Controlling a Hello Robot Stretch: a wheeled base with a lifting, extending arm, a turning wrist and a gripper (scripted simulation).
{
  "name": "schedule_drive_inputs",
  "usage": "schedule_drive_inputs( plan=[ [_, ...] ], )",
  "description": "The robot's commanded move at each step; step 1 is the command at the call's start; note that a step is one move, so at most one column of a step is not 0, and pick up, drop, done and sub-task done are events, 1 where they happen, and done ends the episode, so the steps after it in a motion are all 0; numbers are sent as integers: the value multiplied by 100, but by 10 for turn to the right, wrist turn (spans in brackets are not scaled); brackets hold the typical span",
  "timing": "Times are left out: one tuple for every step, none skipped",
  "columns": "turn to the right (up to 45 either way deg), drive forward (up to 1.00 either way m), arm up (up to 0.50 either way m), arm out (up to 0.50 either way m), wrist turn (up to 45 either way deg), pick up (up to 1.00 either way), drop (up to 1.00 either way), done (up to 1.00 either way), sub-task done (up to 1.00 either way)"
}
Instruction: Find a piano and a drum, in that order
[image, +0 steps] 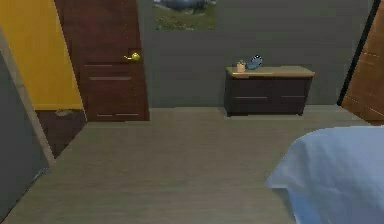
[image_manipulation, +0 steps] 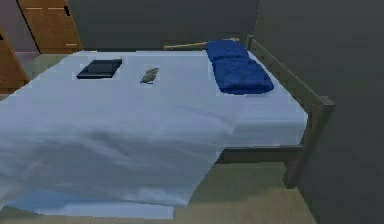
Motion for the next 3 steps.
schedule_drive_inputs(
  plan=[
    [0, 55, 0, 0, 0, 0, 0, 0, 0],
    [-360, 0, 0, 0, 0, 0, 0, 0, 0],
    [0, 100, 0, 0, 0, 0, 0, 0, 0]
  ],
)
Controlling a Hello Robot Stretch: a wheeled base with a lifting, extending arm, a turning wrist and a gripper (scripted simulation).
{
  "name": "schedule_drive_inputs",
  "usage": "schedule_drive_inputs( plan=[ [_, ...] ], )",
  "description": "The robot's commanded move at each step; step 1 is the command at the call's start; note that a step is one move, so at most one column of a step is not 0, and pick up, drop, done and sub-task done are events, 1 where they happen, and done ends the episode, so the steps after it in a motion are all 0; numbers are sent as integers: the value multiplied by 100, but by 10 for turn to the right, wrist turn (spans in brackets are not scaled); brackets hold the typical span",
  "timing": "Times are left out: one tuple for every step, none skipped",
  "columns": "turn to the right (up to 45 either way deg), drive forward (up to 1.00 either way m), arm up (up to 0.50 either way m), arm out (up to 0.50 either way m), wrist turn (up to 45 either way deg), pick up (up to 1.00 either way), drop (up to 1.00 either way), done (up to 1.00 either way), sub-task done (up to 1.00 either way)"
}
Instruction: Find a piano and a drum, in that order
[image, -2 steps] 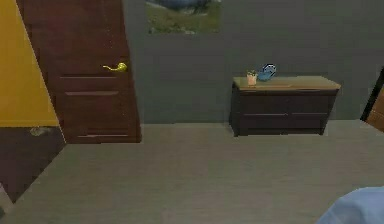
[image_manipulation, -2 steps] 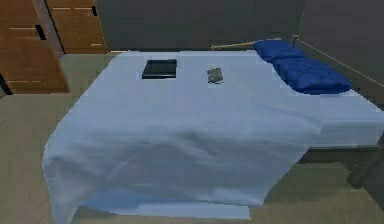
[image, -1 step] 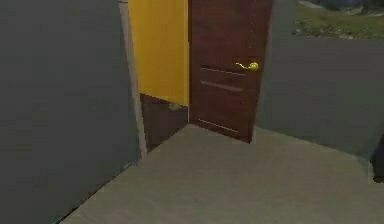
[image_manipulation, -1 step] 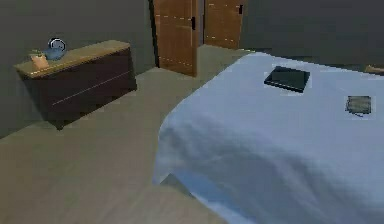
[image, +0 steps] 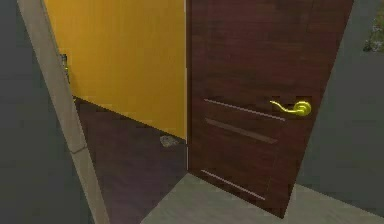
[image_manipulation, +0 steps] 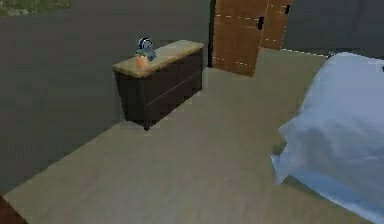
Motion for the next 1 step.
schedule_drive_inputs(
  plan=[
    [-60, 0, 0, 0, 0, 0, 0, 0, 0]
  ],
)
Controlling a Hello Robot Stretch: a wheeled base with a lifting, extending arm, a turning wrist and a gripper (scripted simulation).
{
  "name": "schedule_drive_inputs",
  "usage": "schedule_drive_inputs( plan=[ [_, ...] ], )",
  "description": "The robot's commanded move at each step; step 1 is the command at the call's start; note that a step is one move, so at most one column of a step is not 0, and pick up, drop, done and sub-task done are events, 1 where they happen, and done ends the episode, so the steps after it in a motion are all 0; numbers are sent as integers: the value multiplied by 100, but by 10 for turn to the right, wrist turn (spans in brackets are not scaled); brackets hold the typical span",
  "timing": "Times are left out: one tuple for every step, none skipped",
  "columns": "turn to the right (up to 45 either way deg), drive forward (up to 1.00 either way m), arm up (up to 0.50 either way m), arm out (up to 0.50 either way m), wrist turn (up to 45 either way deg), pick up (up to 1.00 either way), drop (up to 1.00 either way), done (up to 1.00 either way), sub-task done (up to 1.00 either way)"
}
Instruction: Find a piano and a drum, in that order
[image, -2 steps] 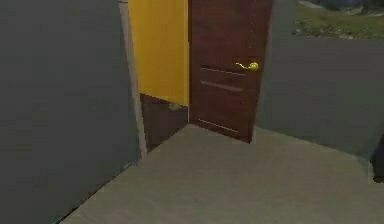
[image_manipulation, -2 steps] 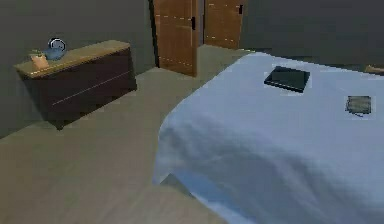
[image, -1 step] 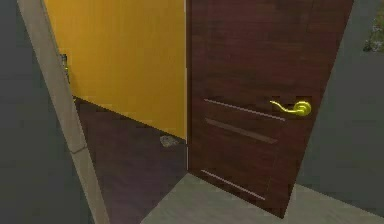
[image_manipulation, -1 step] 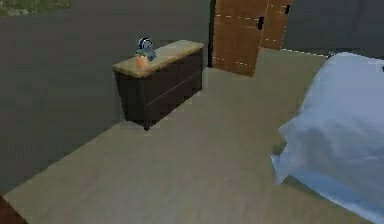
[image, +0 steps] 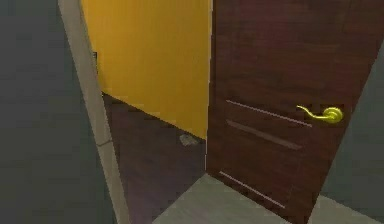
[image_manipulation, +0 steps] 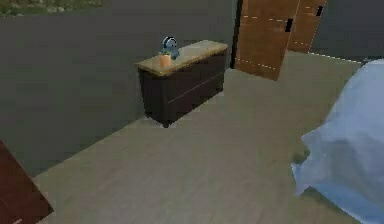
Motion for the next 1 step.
schedule_drive_inputs(
  plan=[
    [0, 55, 0, 0, 0, 0, 0, 0, 0]
  ],
)
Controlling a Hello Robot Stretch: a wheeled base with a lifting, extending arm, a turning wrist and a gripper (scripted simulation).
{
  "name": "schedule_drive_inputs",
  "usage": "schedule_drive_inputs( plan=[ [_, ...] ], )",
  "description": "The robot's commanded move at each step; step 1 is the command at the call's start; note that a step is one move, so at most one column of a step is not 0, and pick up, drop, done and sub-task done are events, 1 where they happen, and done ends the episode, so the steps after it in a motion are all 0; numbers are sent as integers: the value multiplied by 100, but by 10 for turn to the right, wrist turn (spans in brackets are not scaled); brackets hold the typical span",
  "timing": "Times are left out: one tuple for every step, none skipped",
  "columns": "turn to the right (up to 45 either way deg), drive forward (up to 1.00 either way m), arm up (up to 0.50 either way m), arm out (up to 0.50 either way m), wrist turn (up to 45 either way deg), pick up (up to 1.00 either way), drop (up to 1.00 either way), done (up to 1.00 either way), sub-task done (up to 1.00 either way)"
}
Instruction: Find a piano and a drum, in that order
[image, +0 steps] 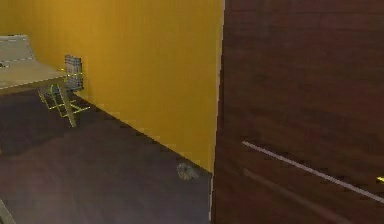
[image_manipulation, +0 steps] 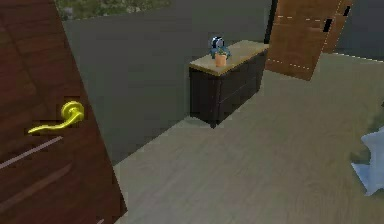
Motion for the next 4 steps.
schedule_drive_inputs(
  plan=[
    [-150, 0, 0, 0, 0, 0, 0, 0, 0],
    [0, 50, 0, 0, 0, 0, 0, 0, 0],
    [-450, 0, 0, 0, 0, 0, 0, 0, 0],
    [-120, 0, 0, 0, 0, 0, 0, 0, 0]
  ],
)
